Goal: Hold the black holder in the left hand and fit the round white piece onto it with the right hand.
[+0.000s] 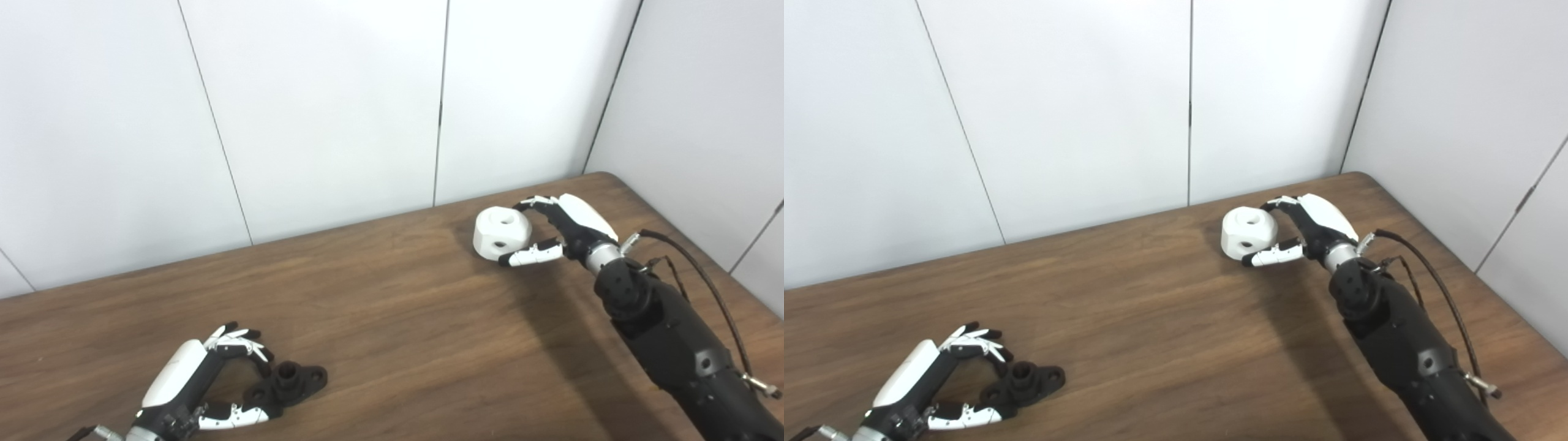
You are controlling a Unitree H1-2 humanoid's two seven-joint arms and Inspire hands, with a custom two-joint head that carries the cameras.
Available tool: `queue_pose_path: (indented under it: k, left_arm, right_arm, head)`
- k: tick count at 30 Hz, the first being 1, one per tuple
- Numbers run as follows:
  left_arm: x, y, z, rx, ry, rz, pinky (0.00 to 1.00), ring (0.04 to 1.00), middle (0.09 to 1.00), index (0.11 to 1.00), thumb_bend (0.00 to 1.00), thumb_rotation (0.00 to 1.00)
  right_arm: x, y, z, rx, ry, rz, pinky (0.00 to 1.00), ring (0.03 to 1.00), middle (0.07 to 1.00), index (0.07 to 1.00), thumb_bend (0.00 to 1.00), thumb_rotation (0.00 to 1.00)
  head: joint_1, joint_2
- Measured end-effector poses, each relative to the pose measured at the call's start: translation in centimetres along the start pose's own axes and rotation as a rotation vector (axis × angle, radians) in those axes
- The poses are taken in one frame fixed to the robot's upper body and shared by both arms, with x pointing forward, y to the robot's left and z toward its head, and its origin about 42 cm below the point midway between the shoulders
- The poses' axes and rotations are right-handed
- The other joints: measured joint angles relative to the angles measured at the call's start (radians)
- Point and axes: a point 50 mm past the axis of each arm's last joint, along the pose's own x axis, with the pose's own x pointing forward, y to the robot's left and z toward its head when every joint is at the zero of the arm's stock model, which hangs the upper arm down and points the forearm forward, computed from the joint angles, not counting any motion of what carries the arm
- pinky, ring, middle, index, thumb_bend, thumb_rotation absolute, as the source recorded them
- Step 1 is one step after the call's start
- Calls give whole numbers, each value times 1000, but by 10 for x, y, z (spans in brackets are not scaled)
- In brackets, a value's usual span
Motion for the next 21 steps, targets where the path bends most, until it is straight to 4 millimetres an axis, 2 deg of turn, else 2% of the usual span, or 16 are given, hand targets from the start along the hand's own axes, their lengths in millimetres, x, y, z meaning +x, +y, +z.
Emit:
queue_pose_path:
  k: [7,9,12,13,14,16,21]
  left_arm:
    - [-3,0,0,-1,3,2,970,854,656,481,520,44]
    - [-3,0,0,-4,4,3,968,857,659,481,520,44]
    - [-5,0,0,-5,5,6,959,853,657,481,520,44]
    - [-6,0,1,-4,4,6,958,852,656,481,520,44]
    - [-7,1,1,-1,2,6,960,851,655,481,520,44]
    - [-9,3,3,4,0,7,975,853,654,481,520,44]
    - [-13,10,4,11,10,8,992,853,651,481,520,43]
  right_arm:
    - [4,5,3,15,7,-6,872,983,915,776,754,422]
    - [4,9,4,18,10,-17,858,976,903,734,726,367]
    - [7,13,3,-2,18,-51,802,937,851,590,742,212]
    - [10,15,0,-17,21,-68,786,926,835,539,635,178]
    - [13,18,-3,-40,19,-88,783,918,816,507,569,154]
    - [15,21,-8,-65,14,-122,800,920,800,488,532,139]
    - [17,22,-5,-80,-4,-134,839,929,802,484,524,135]
  head:
    - [18,-9]
    - [15,-8]
    - [17,-5]
    - [17,-3]
    - [17,-3]
    - [18,5]
    - [17,8]
